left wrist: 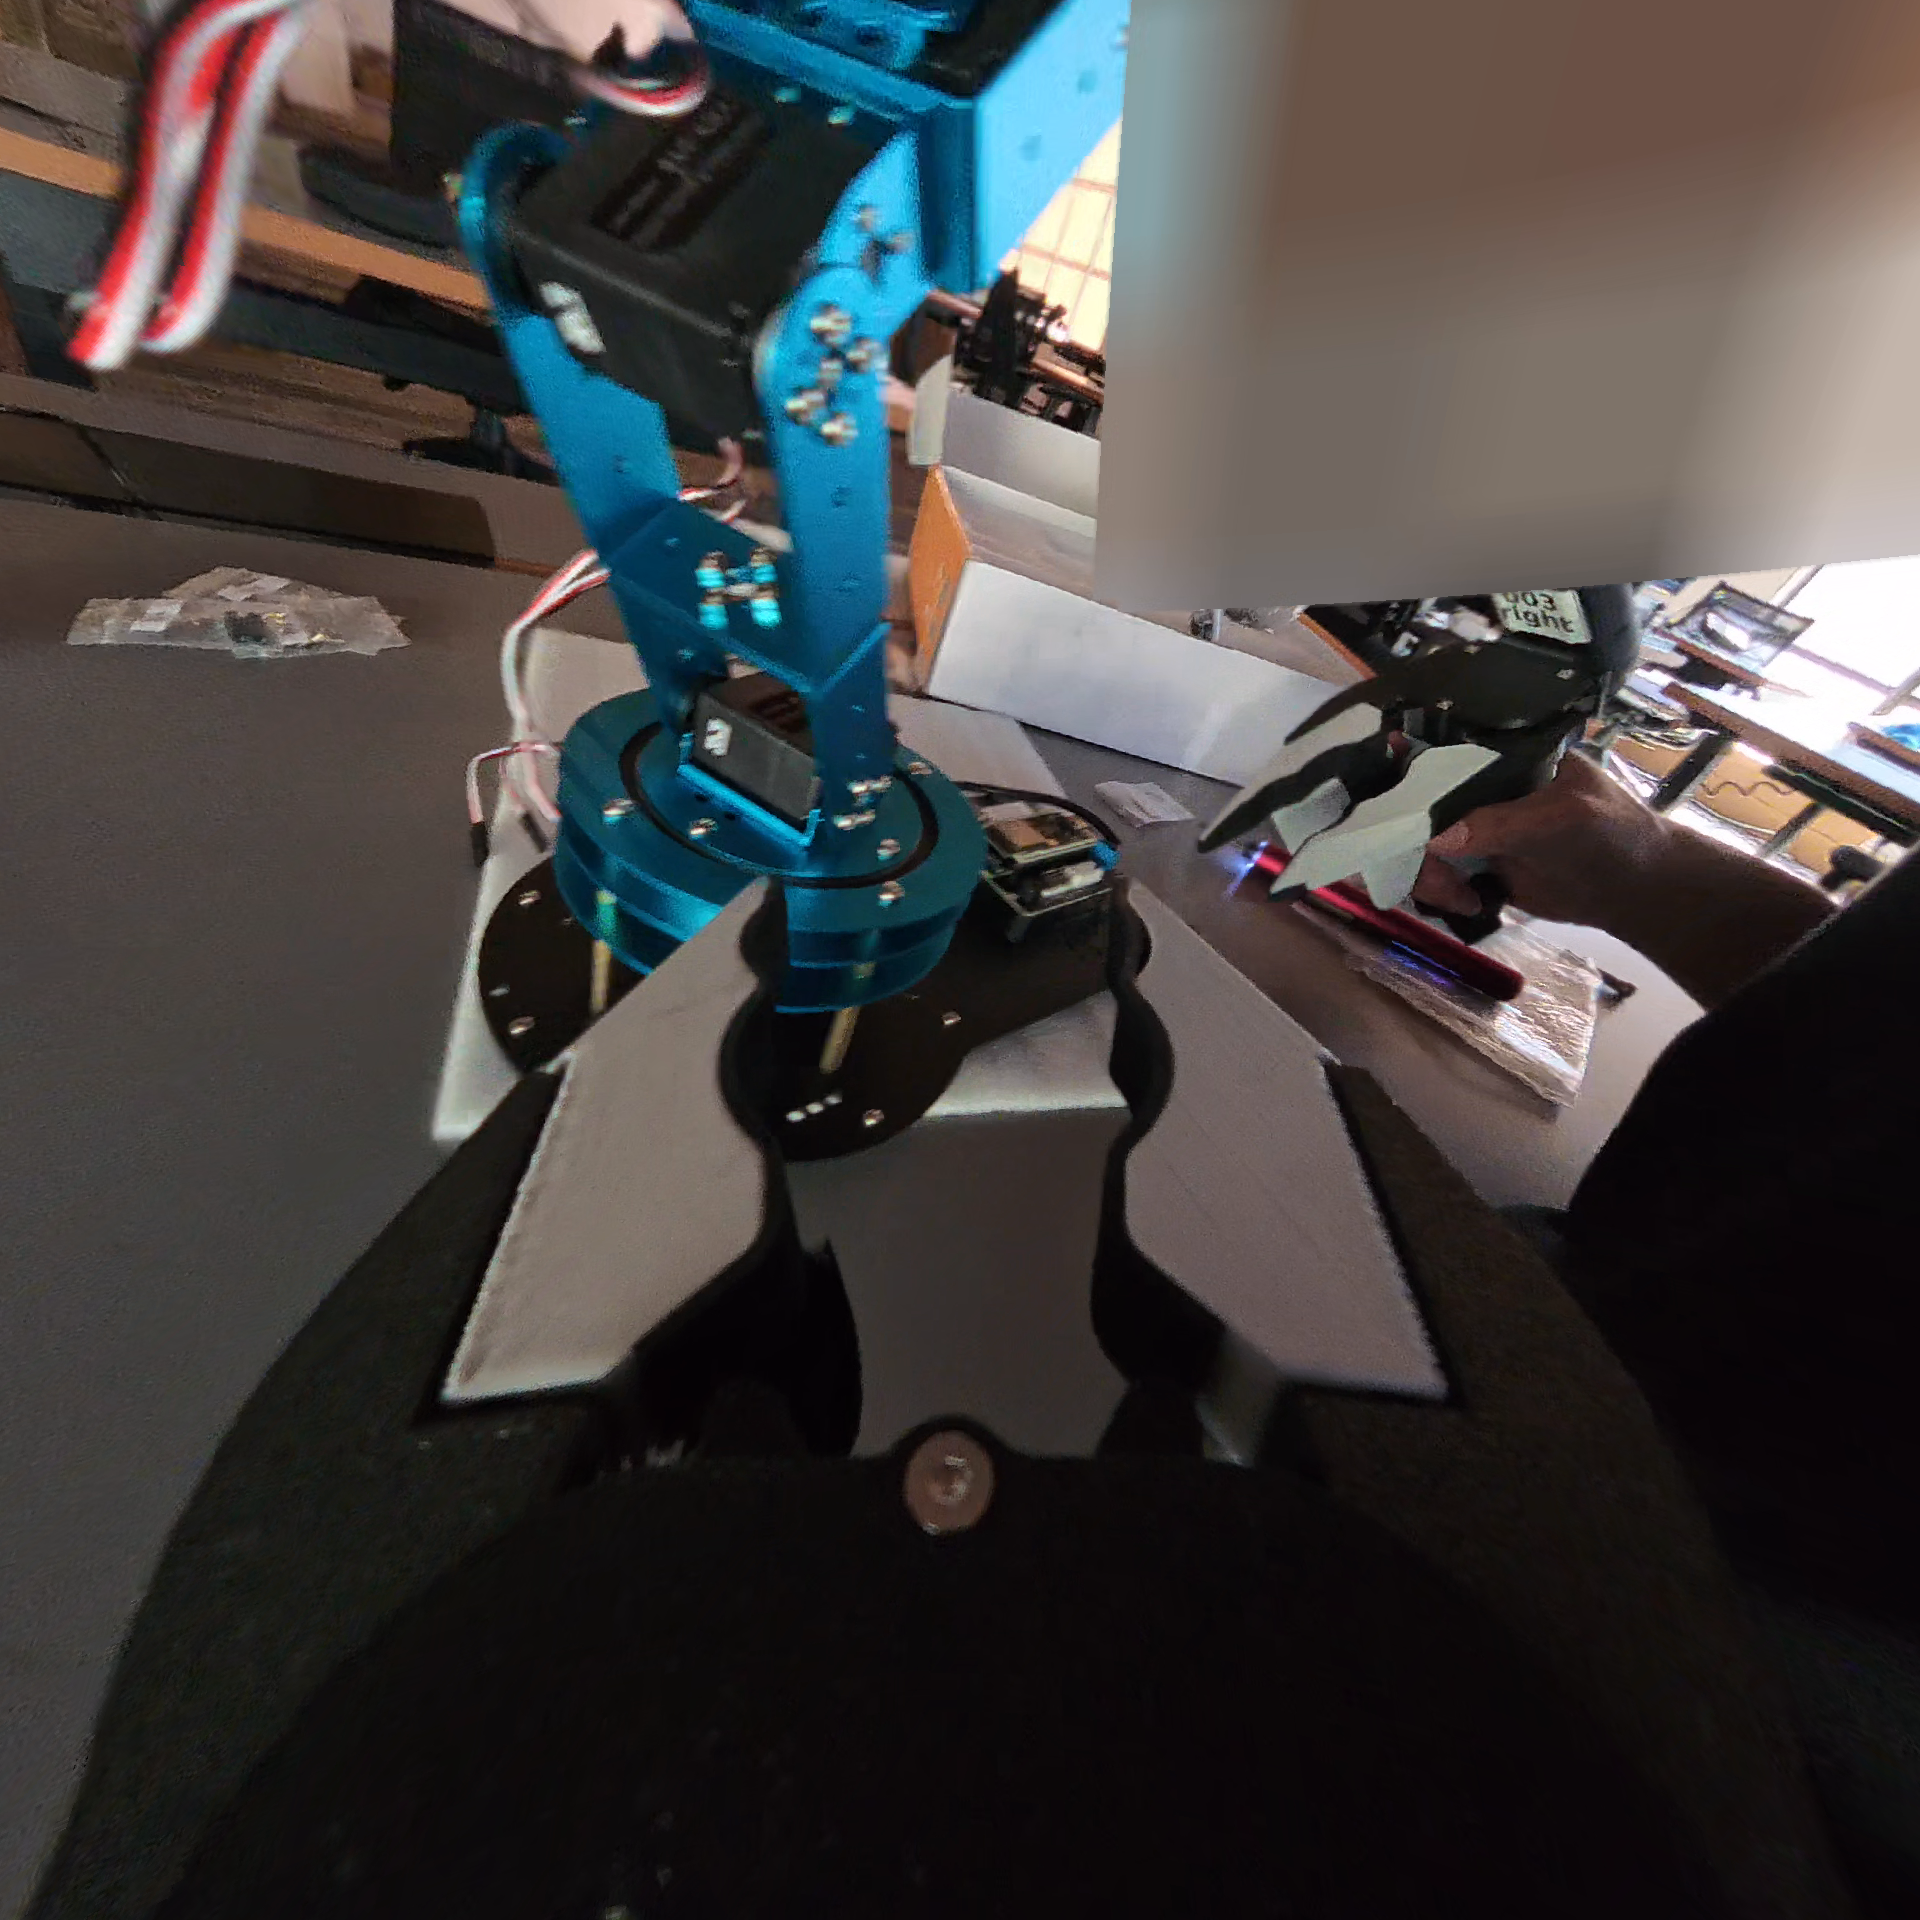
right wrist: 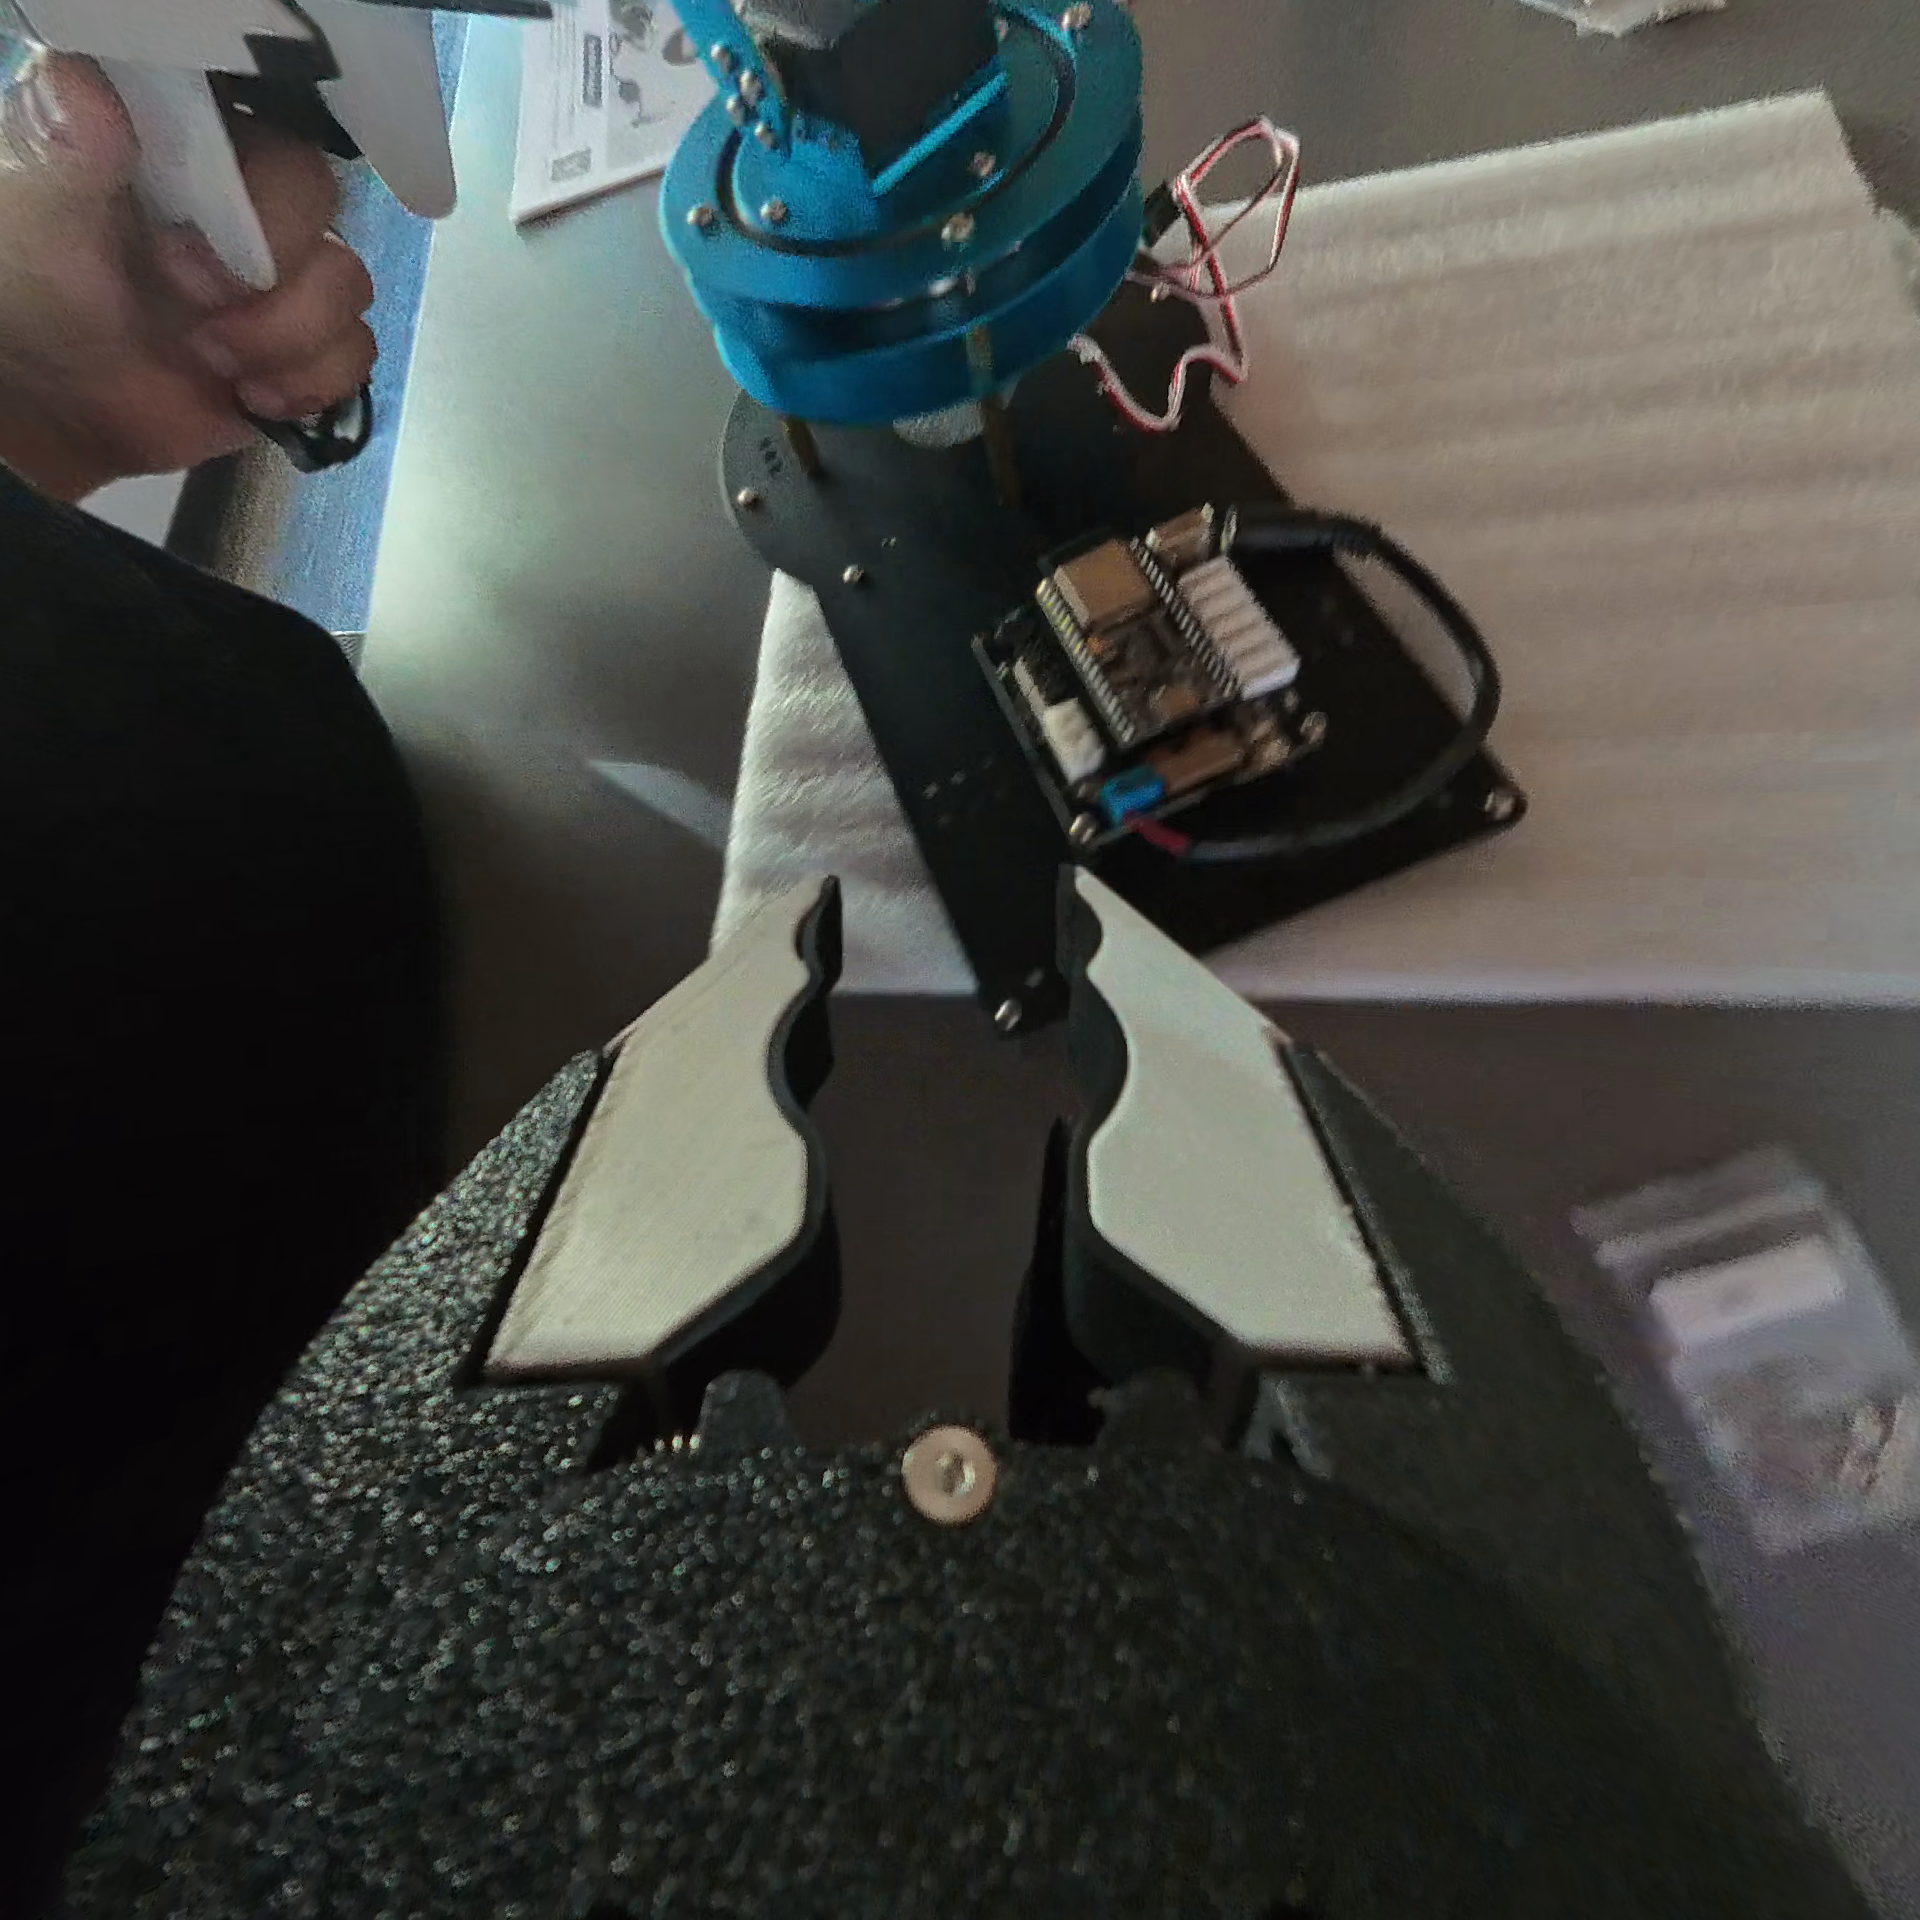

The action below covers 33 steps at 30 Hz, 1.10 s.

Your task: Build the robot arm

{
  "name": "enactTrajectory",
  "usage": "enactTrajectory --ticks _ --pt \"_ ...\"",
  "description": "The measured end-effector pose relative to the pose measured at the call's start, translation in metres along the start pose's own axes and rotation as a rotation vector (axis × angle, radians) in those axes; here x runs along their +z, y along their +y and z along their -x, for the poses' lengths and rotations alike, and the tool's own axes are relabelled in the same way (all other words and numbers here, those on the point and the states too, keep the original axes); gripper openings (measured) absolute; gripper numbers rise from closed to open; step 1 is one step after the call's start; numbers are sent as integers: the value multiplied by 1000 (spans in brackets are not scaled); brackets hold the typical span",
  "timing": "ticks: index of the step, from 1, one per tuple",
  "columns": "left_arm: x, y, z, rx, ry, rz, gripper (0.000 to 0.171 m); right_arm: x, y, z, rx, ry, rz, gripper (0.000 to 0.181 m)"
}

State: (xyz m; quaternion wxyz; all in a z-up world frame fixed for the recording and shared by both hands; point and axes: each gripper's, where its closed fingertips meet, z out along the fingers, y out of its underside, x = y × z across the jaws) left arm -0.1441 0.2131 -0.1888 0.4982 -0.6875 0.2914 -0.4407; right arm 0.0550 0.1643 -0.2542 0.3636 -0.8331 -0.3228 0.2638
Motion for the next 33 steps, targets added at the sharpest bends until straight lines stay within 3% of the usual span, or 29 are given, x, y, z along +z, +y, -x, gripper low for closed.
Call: enactTrajectory --ticks 3,6,9,11,14,17,20,24,28,31,33 --pt "8 1 -23 37 41 -3 54 -34 30 17 56 63 25 34" --pt "25 6 -55 73 139 17 52 -86 75 15 142 245 68 23" --pt "53 17 -97 102 301 62 51 -137 132 13 249 443 144 20" --pt "77 22 -128 110 416 118 51 -156 152 12 293 538 115 18" --pt "114 36 -183 154 603 238 48 -162 158 13 341 570 22 20" --pt "156 73 -211 305 627 433 39 -157 163 2 328 633 15 29" --pt "189 94 -231 425 651 514 40 -143 166 1 319 632 37 30" --pt "213 117 -252 656 710 593 42 -163 173 5 302 650 8 28" --pt "229 128 -279 677 804 651 42 -183 173 3 312 601 -97 17" --pt "244 134 -287 667 829 671 41 -182 188 -9 243 608 41 19" --pt "245 140 -289 641 857 705 42 -175 185 -12 227 565 60 18"
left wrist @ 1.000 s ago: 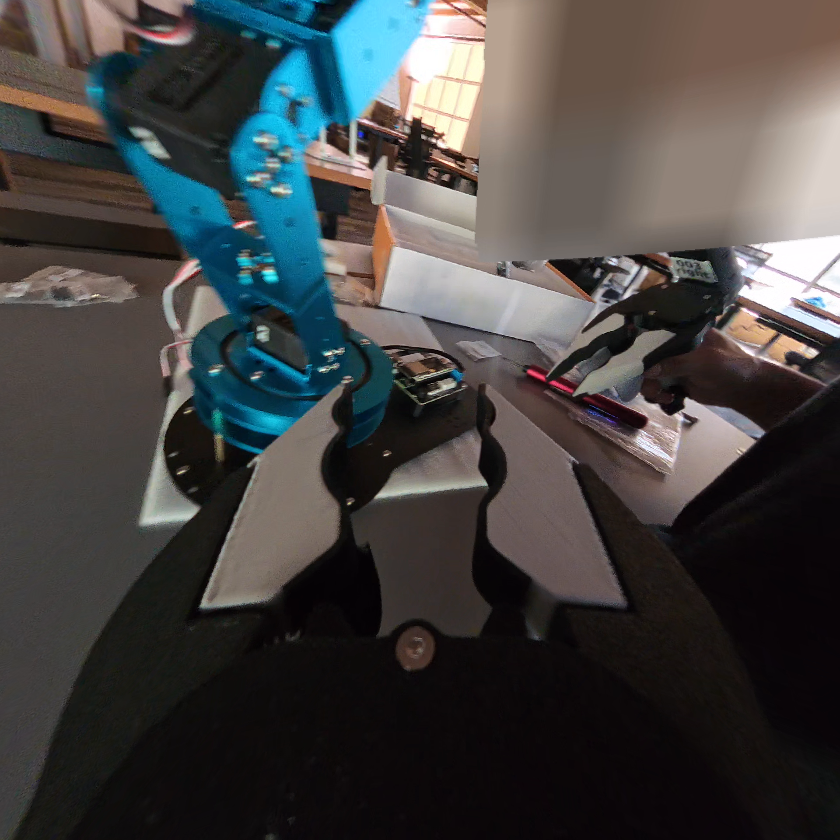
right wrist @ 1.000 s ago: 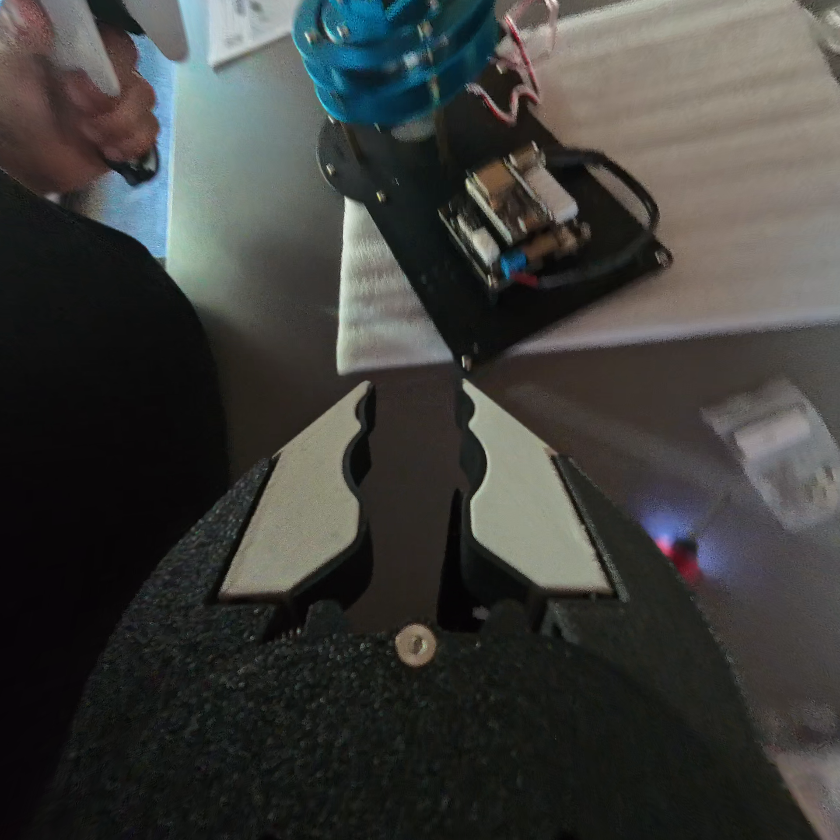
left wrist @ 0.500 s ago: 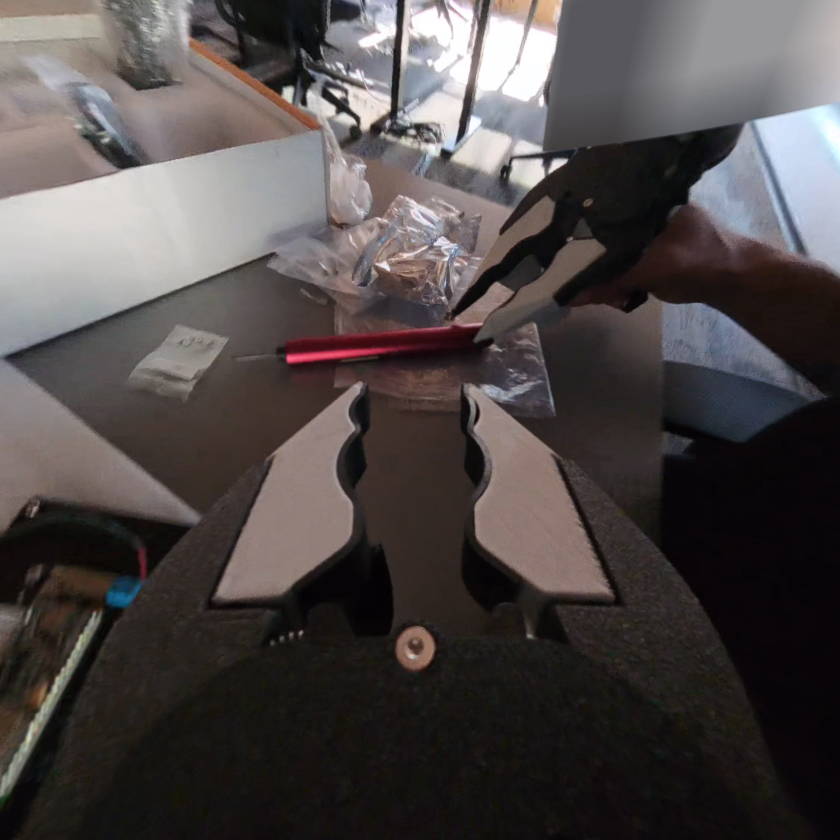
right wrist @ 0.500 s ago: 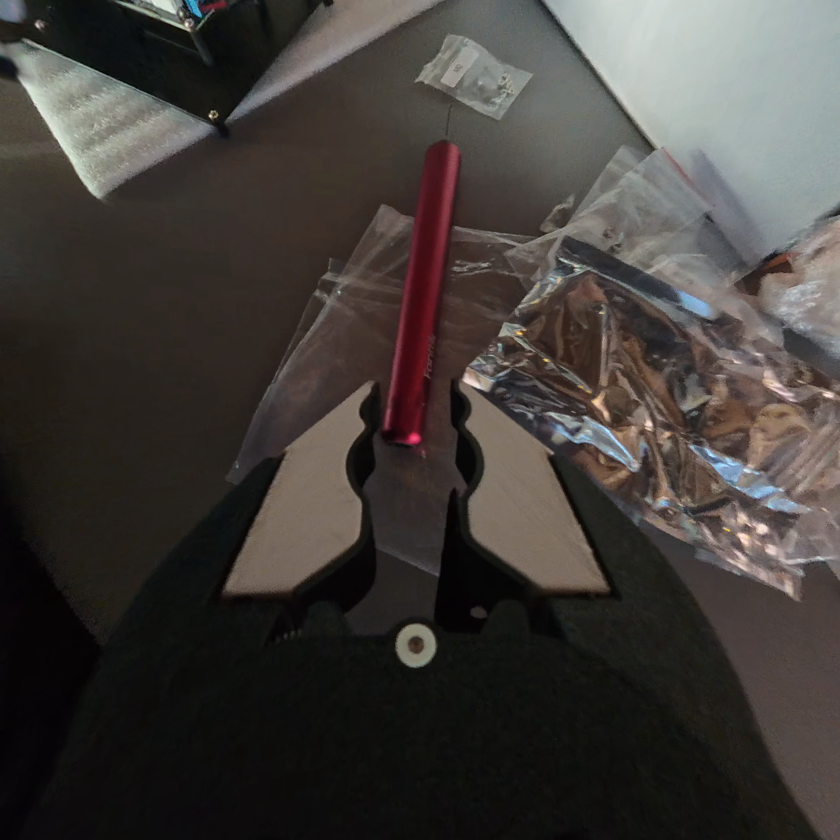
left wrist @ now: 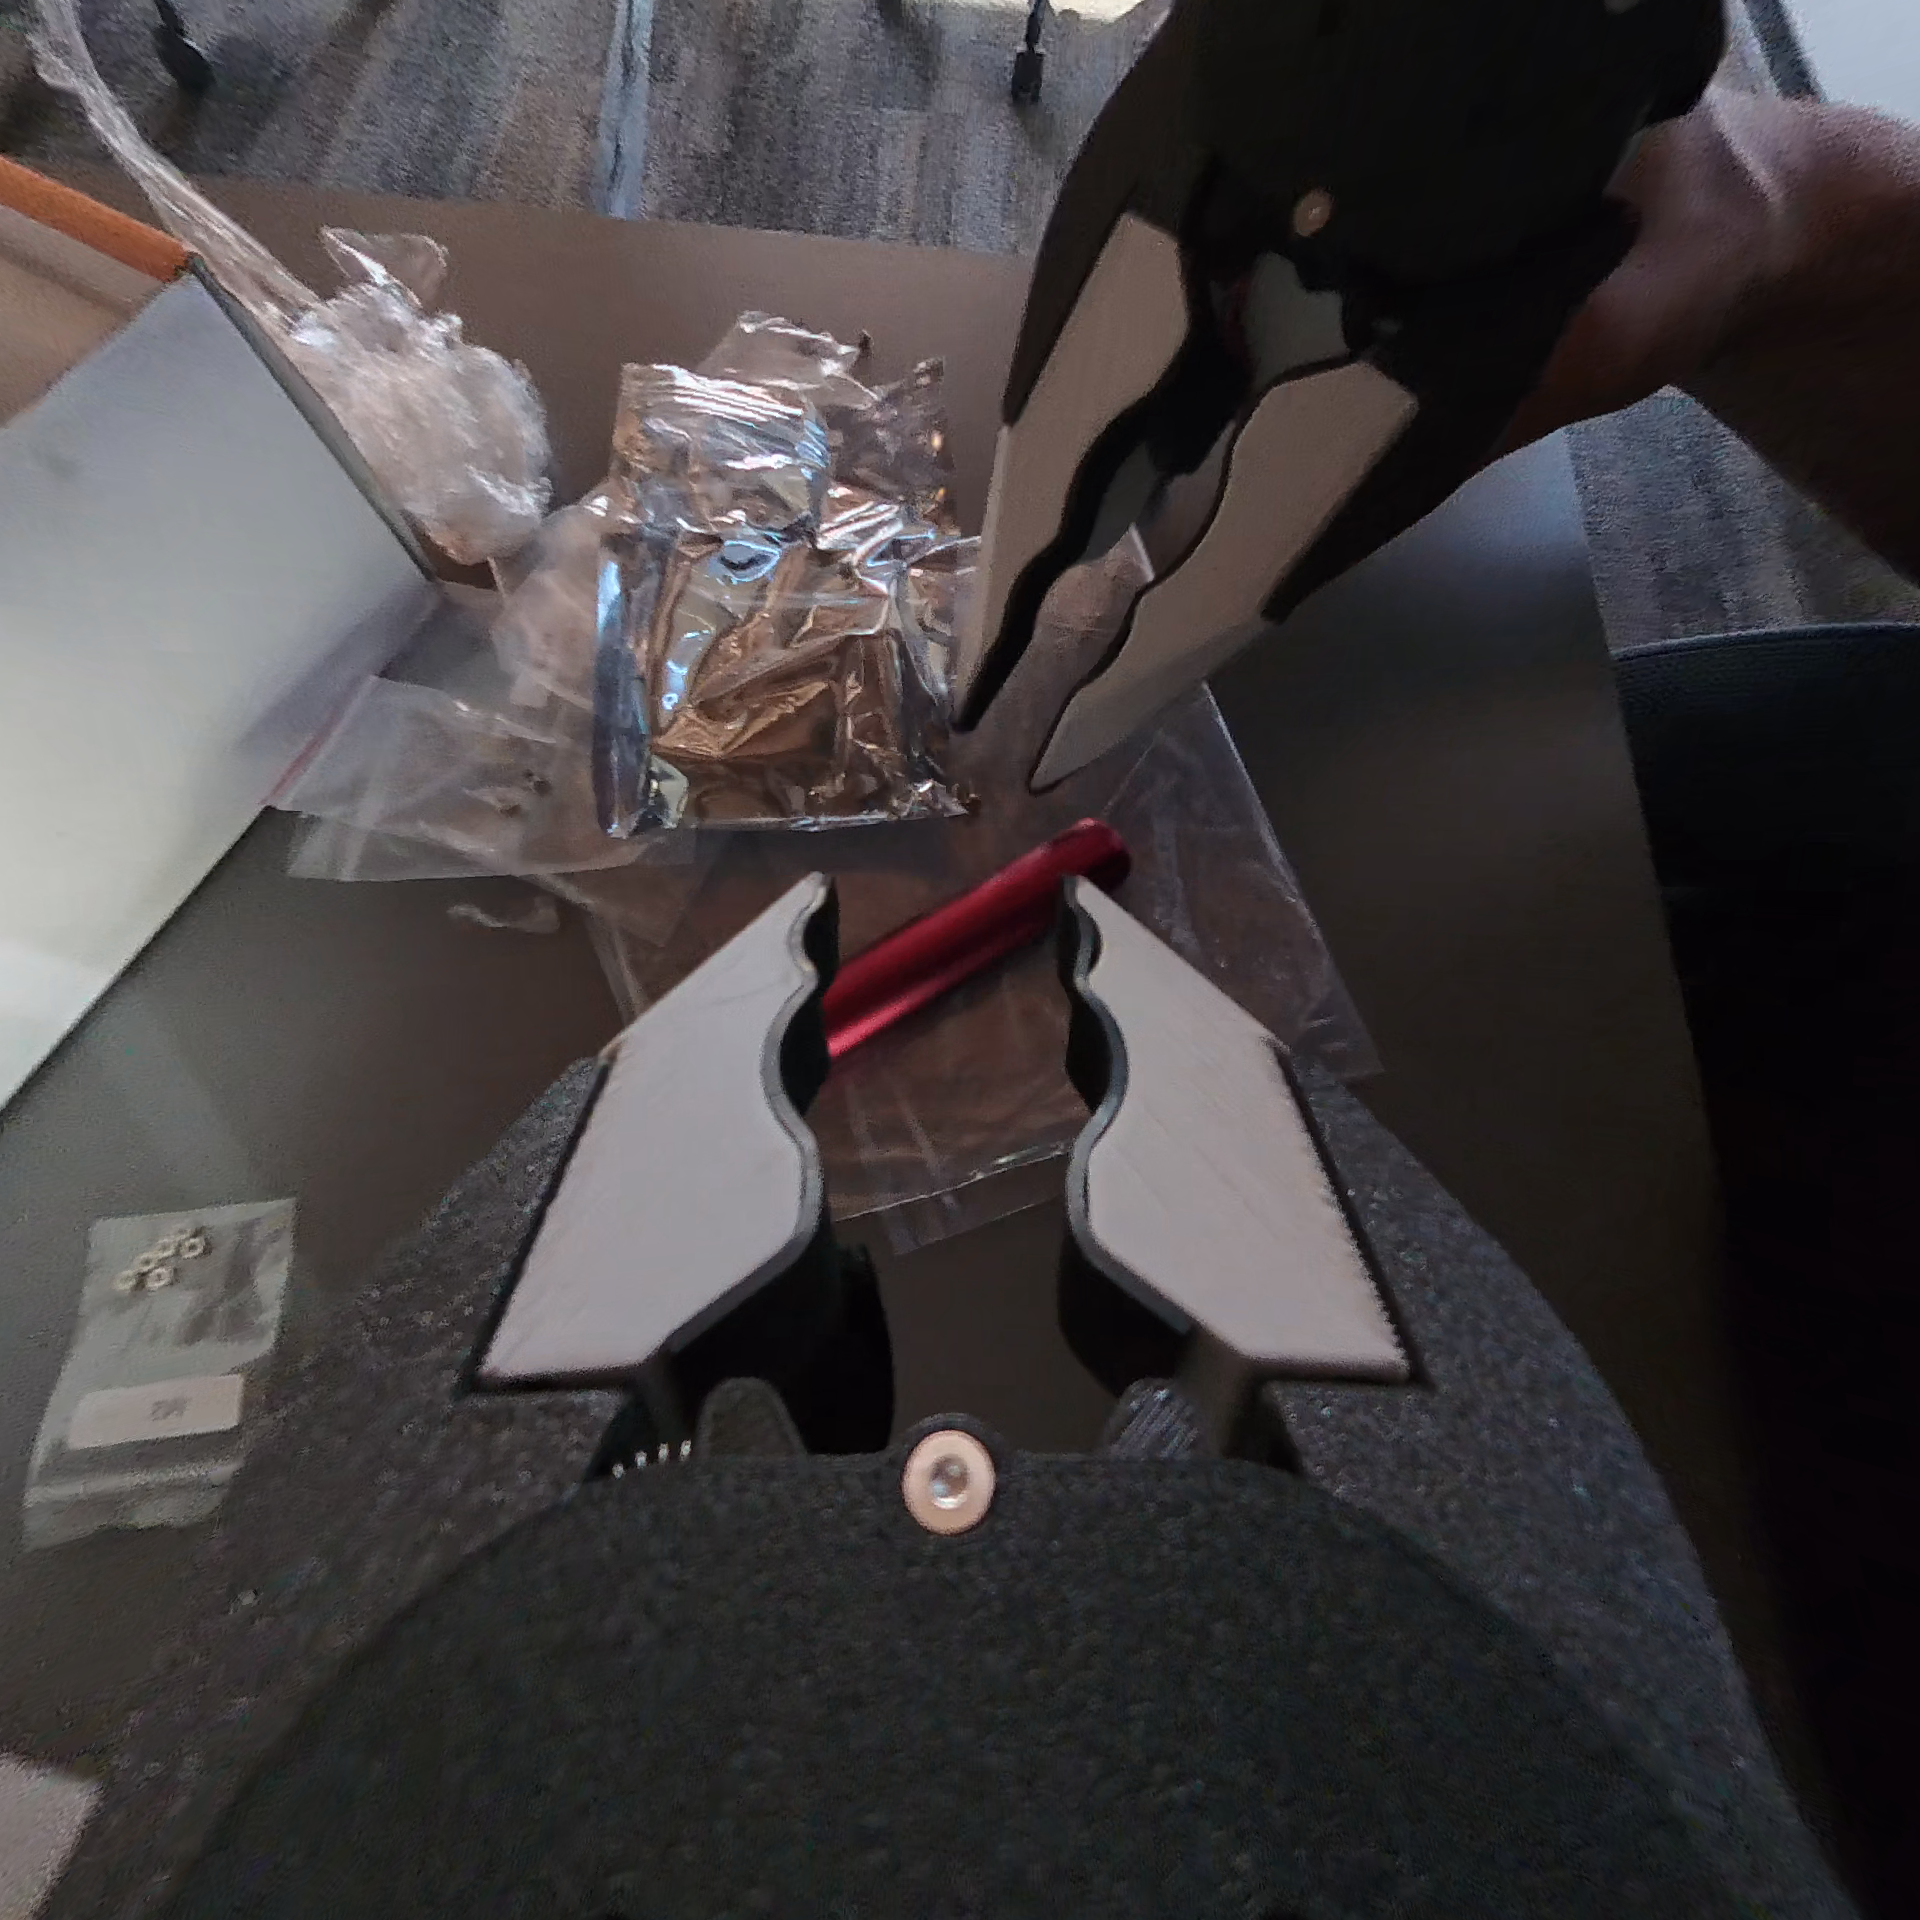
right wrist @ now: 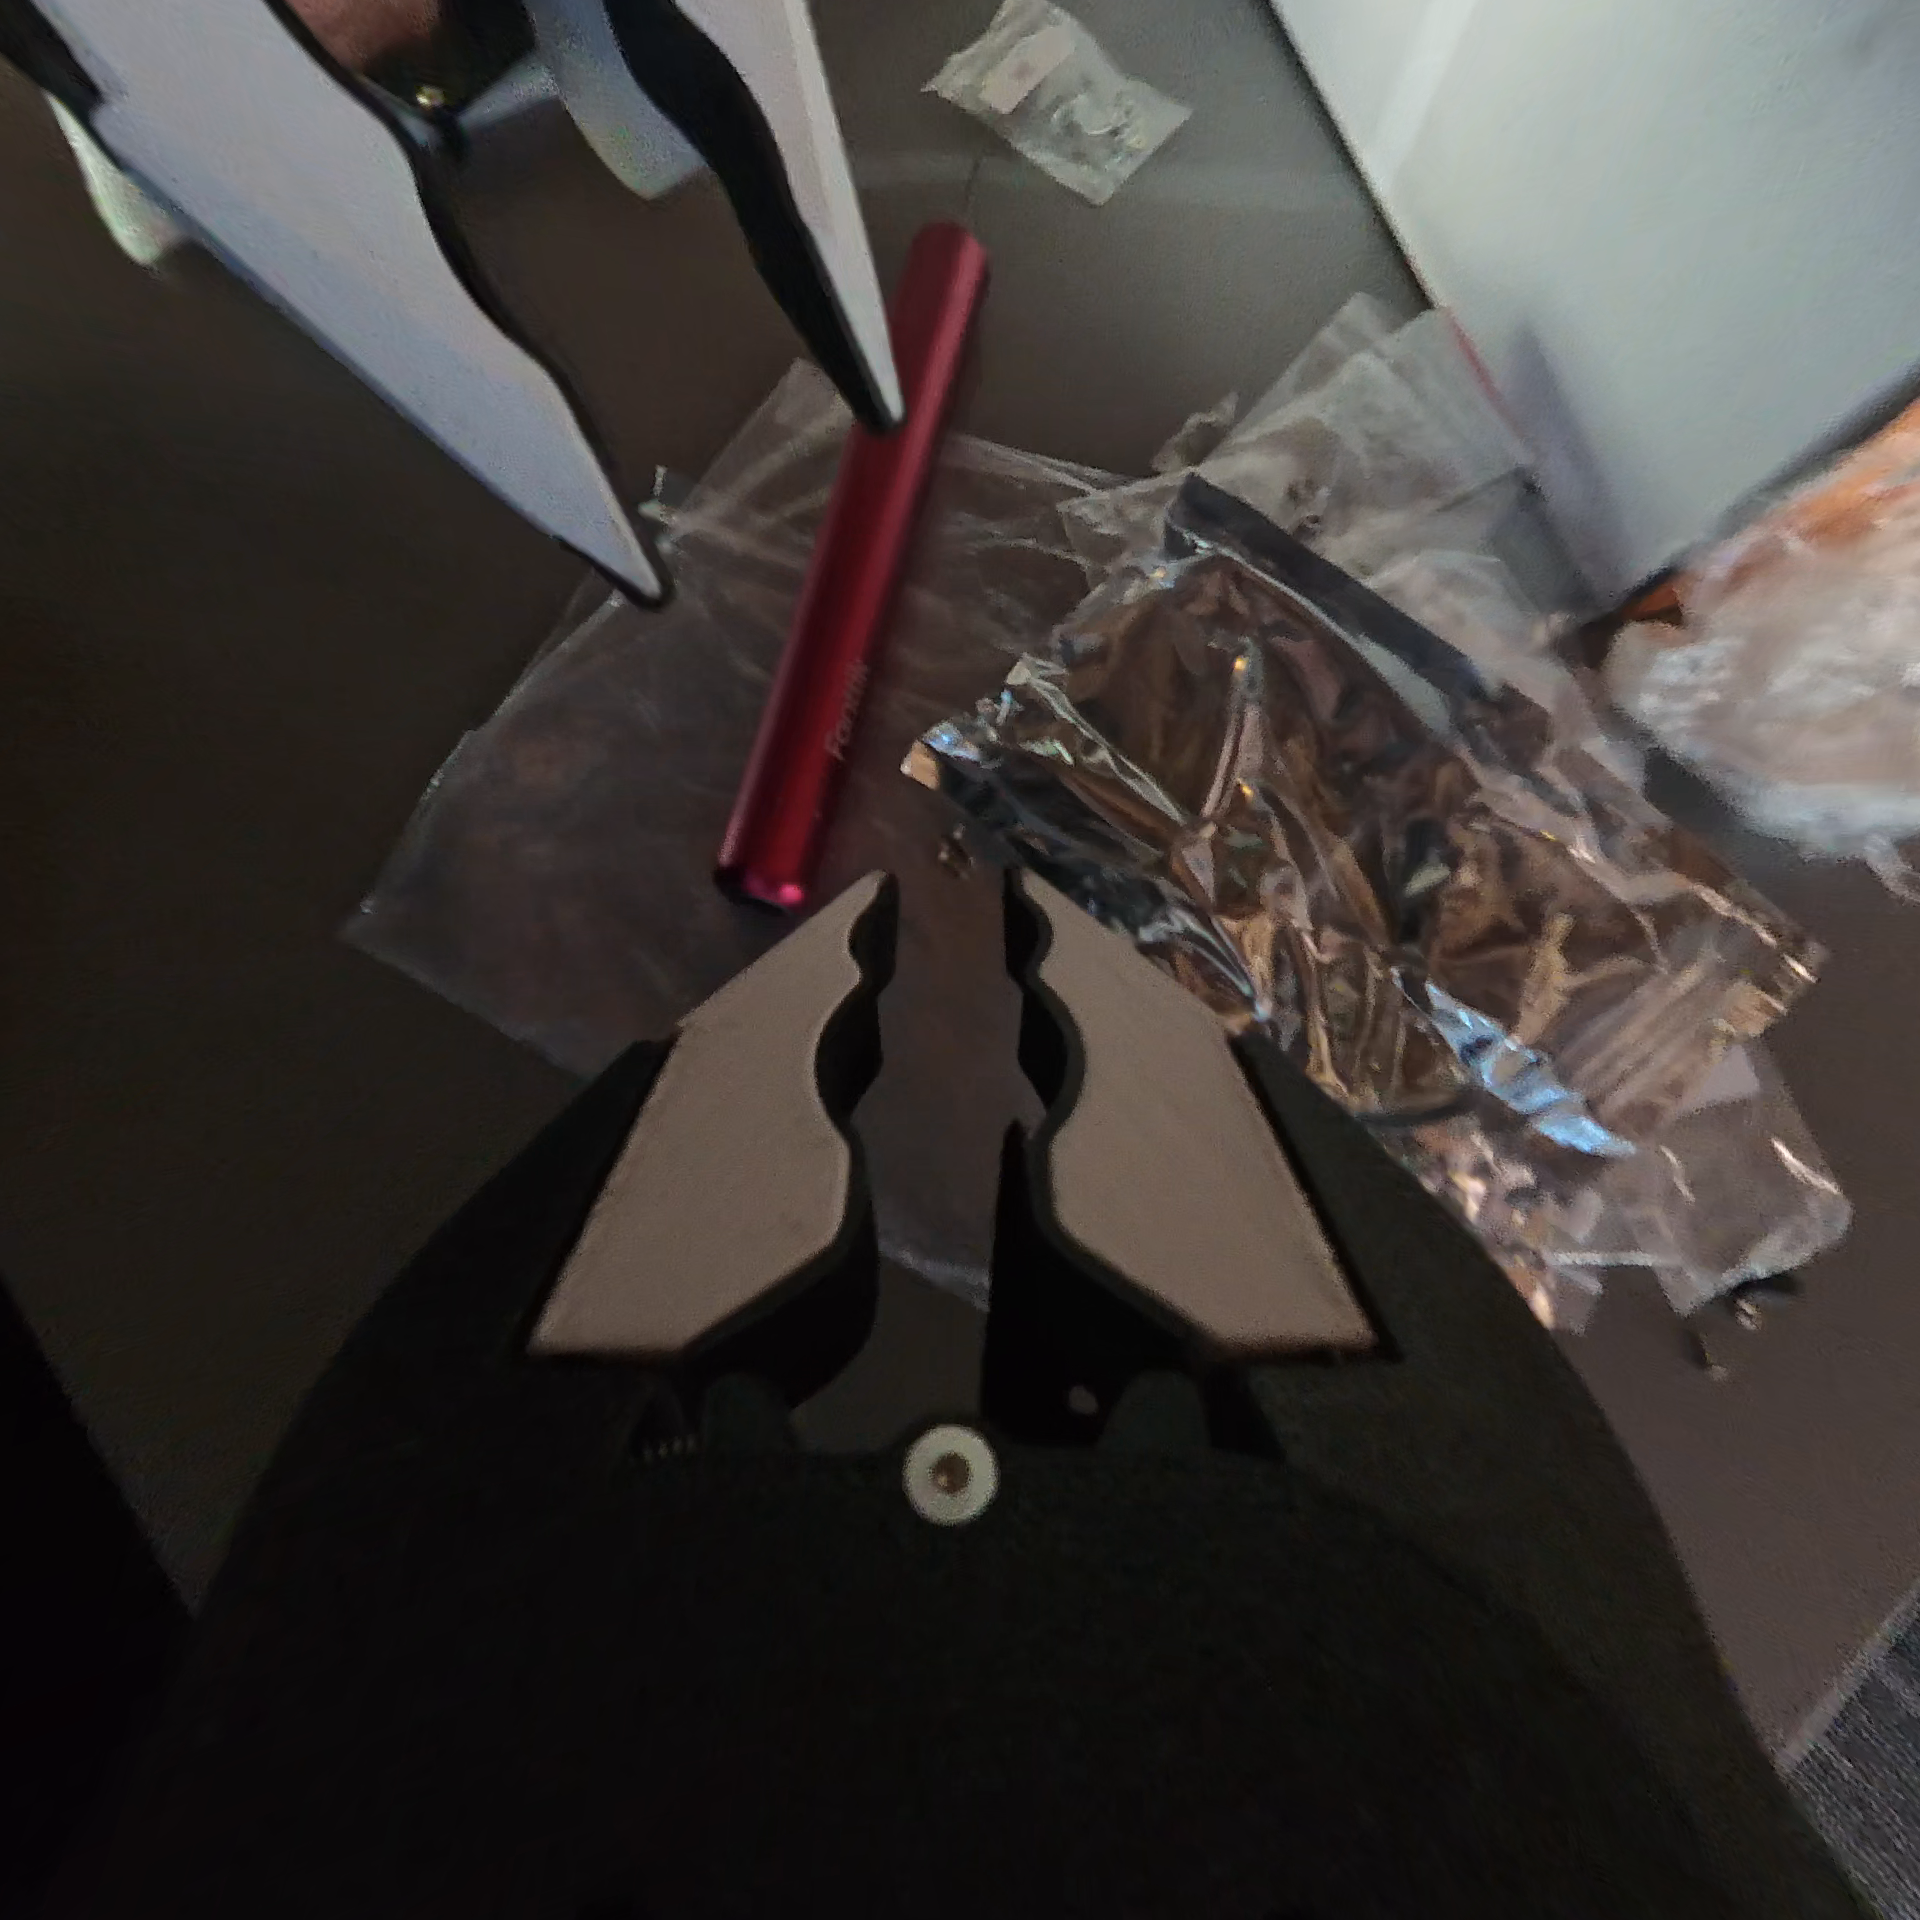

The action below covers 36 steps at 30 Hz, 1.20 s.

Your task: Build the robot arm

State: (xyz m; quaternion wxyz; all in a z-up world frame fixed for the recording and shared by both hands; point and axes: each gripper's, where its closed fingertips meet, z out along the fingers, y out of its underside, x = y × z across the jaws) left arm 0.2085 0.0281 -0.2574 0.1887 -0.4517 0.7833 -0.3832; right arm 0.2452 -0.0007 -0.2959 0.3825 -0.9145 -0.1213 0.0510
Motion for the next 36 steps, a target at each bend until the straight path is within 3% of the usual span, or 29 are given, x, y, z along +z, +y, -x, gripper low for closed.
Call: enactTrajectory --ticks 5,7,13,18,21,26,28,30,33,36 --pt "-3 5 -8 -81 36 -44 42 16 3 3 -40 -21 58 16" --pt "-7 7 -11 -134 48 -77 42 17 3 7 -43 -33 52 2" --pt "-28 20 -13 -233 24 -144 41 11 2 6 -12 -4 41 1" --pt "-61 47 -13 -292 -66 -154 42 -1 -45 33 -42 -73 -93 0" --pt "-97 74 -16 -346 -179 -152 41 29 -84 71 -135 -170 -90 1" --pt "-162 137 -30 -474 -410 -118 41 112 -135 151 -250 -387 -9 0" --pt "-182 159 -35 -527 -488 -127 41 136 -143 178 -306 -459 42 1" --pt "-196 176 -37 -574 -552 -131 40 156 -148 188 -328 -428 72 1" --pt "-208 195 -31 -611 -663 -108 38 166 -149 188 -192 -387 122 1" --pt "-202 190 -28 -613 -680 -147 33 160 -146 191 2 -401 117 14"
